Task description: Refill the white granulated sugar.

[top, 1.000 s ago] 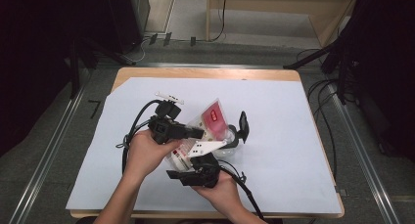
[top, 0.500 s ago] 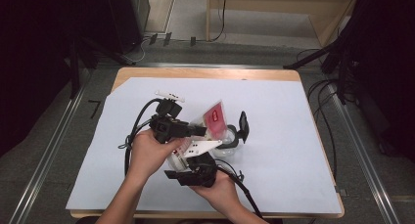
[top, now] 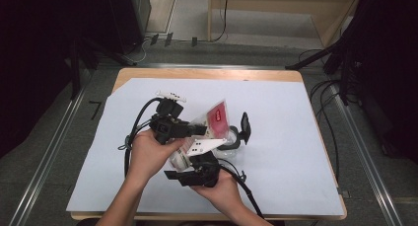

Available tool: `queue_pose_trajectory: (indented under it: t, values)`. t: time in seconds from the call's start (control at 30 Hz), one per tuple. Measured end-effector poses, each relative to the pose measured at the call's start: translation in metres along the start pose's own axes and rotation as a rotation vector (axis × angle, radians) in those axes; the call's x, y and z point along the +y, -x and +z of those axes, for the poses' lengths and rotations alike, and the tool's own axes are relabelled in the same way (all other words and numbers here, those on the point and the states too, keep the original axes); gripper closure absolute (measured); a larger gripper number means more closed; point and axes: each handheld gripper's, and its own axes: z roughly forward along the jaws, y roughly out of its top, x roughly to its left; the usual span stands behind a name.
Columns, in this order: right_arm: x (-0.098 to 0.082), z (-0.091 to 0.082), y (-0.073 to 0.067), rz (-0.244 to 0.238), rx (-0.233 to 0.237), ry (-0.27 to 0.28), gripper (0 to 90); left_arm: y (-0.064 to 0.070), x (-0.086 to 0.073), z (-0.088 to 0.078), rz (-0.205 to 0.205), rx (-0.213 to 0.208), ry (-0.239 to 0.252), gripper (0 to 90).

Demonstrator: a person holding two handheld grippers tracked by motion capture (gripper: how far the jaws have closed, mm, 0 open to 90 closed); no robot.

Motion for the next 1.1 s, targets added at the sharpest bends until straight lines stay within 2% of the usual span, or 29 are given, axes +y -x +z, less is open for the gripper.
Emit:
queue_pose_trajectory:
  t: [0.27, 0.37, 0.47, 0.83, 0.9, 0.93, 1.1]
  values:
    - [0.006, 0.000, 0.000, -0.025, -0.030, -0.024, 60.5, -0.006, 0.012, 0.001, -0.035, -0.006, -0.046, 83.5]
    - [0.010, 0.001, 0.000, -0.038, -0.047, -0.041, 61.2, -0.010, 0.013, 0.001, -0.054, -0.024, -0.031, 83.9]
    - [0.009, 0.002, 0.000, -0.043, -0.055, -0.044, 61.8, -0.011, 0.012, 0.002, -0.044, -0.027, -0.033, 83.1]
    - [0.008, 0.000, 0.000, 0.016, 0.000, -0.007, 62.1, -0.010, 0.009, 0.001, -0.021, -0.042, -0.021, 72.9]
    - [0.008, 0.000, 0.000, 0.017, 0.001, -0.005, 62.1, -0.012, 0.009, 0.003, -0.032, -0.067, -0.013, 70.3]
    - [0.008, -0.001, 0.001, 0.022, 0.006, -0.003, 62.1, -0.012, 0.009, 0.003, -0.033, -0.066, -0.014, 69.6]
    - [0.008, 0.000, 0.001, 0.010, -0.001, -0.009, 62.1, -0.012, 0.010, 0.003, -0.041, -0.042, -0.021, 74.9]
